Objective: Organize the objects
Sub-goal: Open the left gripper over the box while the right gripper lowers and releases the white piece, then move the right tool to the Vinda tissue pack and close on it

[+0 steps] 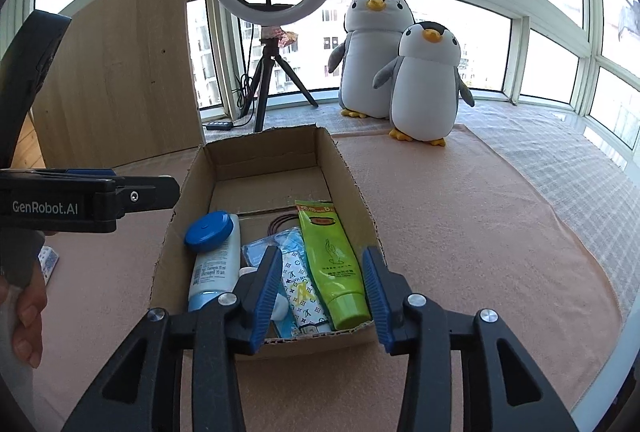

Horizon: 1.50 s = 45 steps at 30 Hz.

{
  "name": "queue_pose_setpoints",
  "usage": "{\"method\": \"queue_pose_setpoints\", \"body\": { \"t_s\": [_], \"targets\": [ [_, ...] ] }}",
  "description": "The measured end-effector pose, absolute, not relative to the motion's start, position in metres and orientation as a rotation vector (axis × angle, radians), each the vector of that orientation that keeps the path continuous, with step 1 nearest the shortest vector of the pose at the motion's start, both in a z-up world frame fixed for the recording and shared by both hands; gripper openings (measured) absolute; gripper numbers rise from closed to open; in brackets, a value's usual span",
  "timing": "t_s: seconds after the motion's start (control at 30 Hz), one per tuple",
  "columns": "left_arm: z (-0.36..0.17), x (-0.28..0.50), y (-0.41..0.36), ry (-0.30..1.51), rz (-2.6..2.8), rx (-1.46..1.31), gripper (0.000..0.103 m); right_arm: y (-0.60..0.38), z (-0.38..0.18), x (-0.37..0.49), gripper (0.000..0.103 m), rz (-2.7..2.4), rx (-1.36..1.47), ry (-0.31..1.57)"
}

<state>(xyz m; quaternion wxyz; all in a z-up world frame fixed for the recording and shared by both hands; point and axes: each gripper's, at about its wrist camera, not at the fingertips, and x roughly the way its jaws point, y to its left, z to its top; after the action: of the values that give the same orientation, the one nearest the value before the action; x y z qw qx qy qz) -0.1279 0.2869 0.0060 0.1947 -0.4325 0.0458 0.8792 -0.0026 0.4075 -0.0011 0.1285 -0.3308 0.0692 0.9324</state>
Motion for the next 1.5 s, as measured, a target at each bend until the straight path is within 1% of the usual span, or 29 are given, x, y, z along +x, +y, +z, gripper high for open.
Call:
{"method": "queue_pose_setpoints", "body": {
  "t_s": [0.13,0.2,0.43,0.53,0.77,0.93,1.13,1.2,1.27,1.3,1.37,1.5],
  "targets": [
    [0.012,-0.116,0.25,0.115,2.513,-1.221,0.102,0.396,0.005,-0.009,0.038,2.744,-0.972,0.193],
    [0.015,-0.11,0.228,0.089,2.544,-1.233,0.102,0.386,0.008,-0.016,0.041,2.768,-0.986,0.167],
    [0.022,-0.082,0.138,-0.006,2.681,-1.274,0.102,0.324,0.016,-0.045,0.042,2.892,-1.042,0.04],
    [0.022,-0.07,0.093,-0.075,2.746,-1.296,0.102,0.291,0.015,-0.059,0.044,2.952,-1.091,-0.027],
    [0.016,-0.036,-0.011,-0.236,2.898,-1.364,0.102,0.21,0.005,-0.087,0.051,3.078,-1.211,-0.197],
    [0.007,-0.006,-0.077,-0.369,2.981,-1.416,0.102,0.16,-0.004,-0.104,0.051,3.145,-1.286,-0.311],
    [-0.003,0.02,-0.123,-0.46,3.024,-1.455,0.102,0.111,-0.018,-0.121,0.051,3.198,-1.382,-0.41],
    [-0.004,0.026,-0.131,-0.476,3.035,-1.461,0.102,0.097,-0.023,-0.128,0.052,3.203,-1.446,-0.421],
    [-0.006,0.031,-0.138,-0.502,3.042,-1.462,0.102,0.082,-0.027,-0.13,0.052,3.224,-1.501,-0.386],
    [-0.007,0.034,-0.141,-0.513,3.045,-1.465,0.102,0.074,-0.03,-0.129,0.057,3.236,-1.527,-0.369],
    [-0.009,0.038,-0.146,-0.524,3.047,-1.466,0.102,0.056,-0.037,-0.127,0.061,3.24,-1.561,-0.358],
    [-0.012,0.044,-0.156,-0.551,3.054,-1.475,0.102,0.028,-0.051,-0.128,0.063,3.19,-1.64,-0.287]
  ]
}}
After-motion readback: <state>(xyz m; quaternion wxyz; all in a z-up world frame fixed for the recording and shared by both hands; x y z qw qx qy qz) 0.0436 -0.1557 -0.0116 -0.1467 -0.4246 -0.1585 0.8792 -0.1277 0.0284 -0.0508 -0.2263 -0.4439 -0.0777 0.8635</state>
